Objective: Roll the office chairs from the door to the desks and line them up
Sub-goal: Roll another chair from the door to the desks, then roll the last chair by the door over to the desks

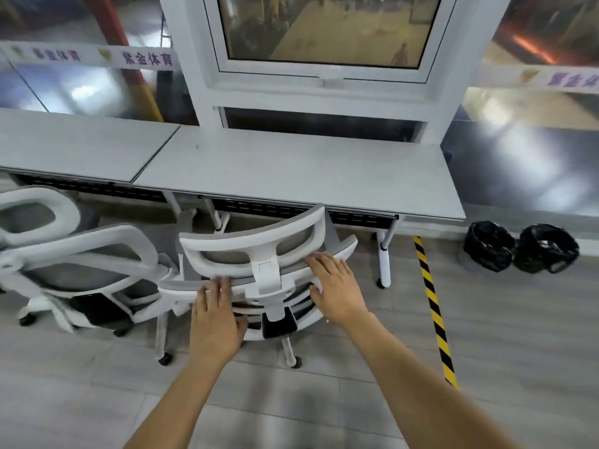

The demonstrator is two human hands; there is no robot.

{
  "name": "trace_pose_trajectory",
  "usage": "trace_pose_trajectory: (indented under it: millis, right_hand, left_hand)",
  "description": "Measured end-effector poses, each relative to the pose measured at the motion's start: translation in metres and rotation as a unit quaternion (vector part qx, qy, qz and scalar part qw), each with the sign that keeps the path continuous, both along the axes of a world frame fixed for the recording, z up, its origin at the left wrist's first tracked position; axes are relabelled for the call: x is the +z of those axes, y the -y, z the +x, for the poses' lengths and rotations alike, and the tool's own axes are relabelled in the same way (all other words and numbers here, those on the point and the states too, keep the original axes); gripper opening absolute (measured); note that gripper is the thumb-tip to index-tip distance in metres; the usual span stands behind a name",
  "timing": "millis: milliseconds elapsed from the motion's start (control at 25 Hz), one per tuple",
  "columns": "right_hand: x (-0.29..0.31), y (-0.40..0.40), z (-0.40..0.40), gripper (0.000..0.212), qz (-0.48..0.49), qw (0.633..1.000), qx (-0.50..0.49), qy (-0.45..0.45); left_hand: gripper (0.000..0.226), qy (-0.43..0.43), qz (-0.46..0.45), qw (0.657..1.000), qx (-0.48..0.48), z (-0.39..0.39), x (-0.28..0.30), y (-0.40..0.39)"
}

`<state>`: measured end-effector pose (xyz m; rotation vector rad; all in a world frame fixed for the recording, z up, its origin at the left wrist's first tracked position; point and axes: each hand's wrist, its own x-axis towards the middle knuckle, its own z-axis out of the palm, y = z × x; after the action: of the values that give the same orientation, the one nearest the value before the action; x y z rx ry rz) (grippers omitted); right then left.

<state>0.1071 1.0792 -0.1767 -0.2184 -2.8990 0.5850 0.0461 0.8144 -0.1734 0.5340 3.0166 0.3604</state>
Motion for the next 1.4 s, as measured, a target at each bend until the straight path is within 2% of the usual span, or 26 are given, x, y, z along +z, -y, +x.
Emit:
trace_pose_trajectory:
  millis: [40, 120, 280, 360, 520, 760, 960, 1240, 1400]
  right_hand:
    - [0.002, 0.003, 0.006, 0.062, -0.003, 1.000, -0.012, -0.002]
    - [0.007, 0.006, 0.022, 0.059, -0.013, 0.999, -0.037, 0.008]
    - [0.018, -0.005, 0.075, 0.053, -0.021, 0.995, -0.099, -0.009]
    - [0.026, -0.019, 0.112, 0.045, -0.011, 0.991, -0.132, -0.035]
    - [0.044, -0.060, 0.203, 0.033, 0.011, 0.976, -0.207, -0.065]
    - [0.064, -0.149, 0.391, 0.039, 0.018, 0.939, -0.325, -0.113]
    - [0.063, -0.216, 0.557, 0.038, 0.008, 0.886, -0.447, -0.123]
    - [0.068, -0.291, 0.760, 0.037, 0.011, 0.796, -0.595, -0.116]
    - [0.066, -0.348, 0.861, 0.036, 0.027, 0.749, -0.652, -0.113]
  left_hand:
    - [0.087, 0.003, 0.005, 1.000, -0.016, 0.008, 0.000, -0.004]
    - [0.080, 0.002, 0.017, 0.999, -0.037, 0.024, 0.001, -0.017]
    - [0.038, -0.046, 0.081, 0.994, -0.049, 0.064, 0.019, -0.048]
    - [0.023, -0.090, 0.122, 0.984, -0.098, 0.090, 0.032, -0.072]
    - [0.031, -0.093, 0.154, 0.950, -0.254, 0.152, 0.060, -0.145]
    - [0.055, -0.077, 0.094, 0.917, -0.380, 0.288, 0.077, -0.281]
    - [0.040, -0.083, 0.108, 0.860, -0.492, 0.434, 0.091, -0.389]
    - [0.037, -0.058, 0.120, 0.757, -0.640, 0.621, 0.090, -0.528]
    - [0.035, -0.034, 0.142, 0.712, -0.687, 0.718, 0.082, -0.619]
